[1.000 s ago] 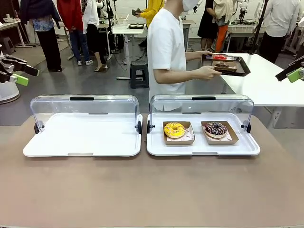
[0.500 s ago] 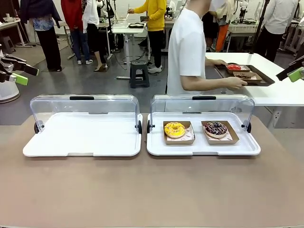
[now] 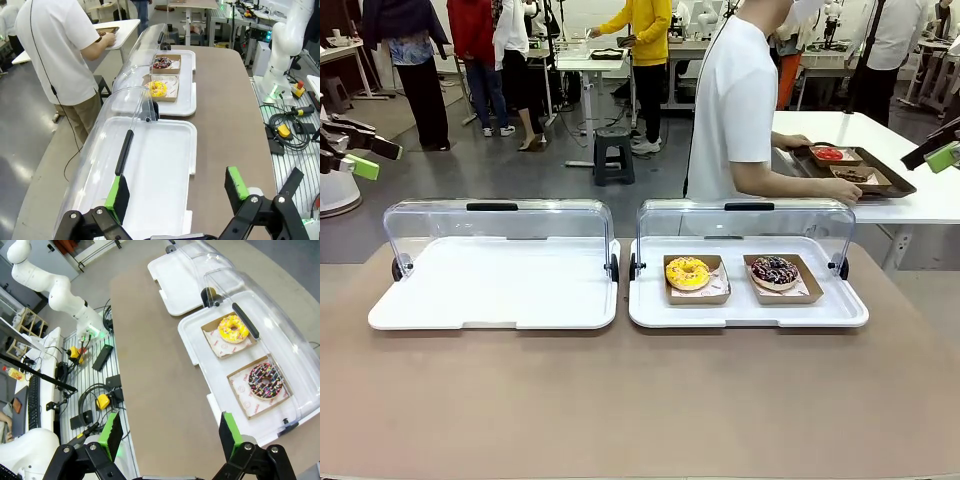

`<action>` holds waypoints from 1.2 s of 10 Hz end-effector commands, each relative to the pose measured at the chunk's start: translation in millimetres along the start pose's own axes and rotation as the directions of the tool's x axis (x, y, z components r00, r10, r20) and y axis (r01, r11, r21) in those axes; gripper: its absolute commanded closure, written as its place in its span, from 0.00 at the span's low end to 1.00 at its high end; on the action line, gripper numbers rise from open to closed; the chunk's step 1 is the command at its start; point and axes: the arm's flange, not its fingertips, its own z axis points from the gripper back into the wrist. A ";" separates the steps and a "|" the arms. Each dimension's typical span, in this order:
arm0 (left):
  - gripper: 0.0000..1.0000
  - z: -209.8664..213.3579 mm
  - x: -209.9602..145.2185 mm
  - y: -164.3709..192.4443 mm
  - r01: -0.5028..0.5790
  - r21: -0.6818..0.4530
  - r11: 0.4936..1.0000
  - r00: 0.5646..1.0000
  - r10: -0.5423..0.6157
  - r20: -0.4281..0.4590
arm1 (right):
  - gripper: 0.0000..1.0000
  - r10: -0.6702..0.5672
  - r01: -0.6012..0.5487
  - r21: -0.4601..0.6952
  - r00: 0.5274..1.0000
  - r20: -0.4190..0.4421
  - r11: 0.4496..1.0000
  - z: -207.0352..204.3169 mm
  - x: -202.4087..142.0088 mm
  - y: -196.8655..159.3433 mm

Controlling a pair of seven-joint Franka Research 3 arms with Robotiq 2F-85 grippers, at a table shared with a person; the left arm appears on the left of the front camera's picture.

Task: Provide the desired donut to the person.
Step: Place the picked Paper togo box onto the Handle tray extended by the person.

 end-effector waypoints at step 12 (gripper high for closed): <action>0.00 -0.4 2.1 0.2 -0.012 0.002 1.000 1.000 0.012 0.014 | 0.00 -0.005 0.005 0.000 1.000 0.000 1.000 -0.3 1.7 0.2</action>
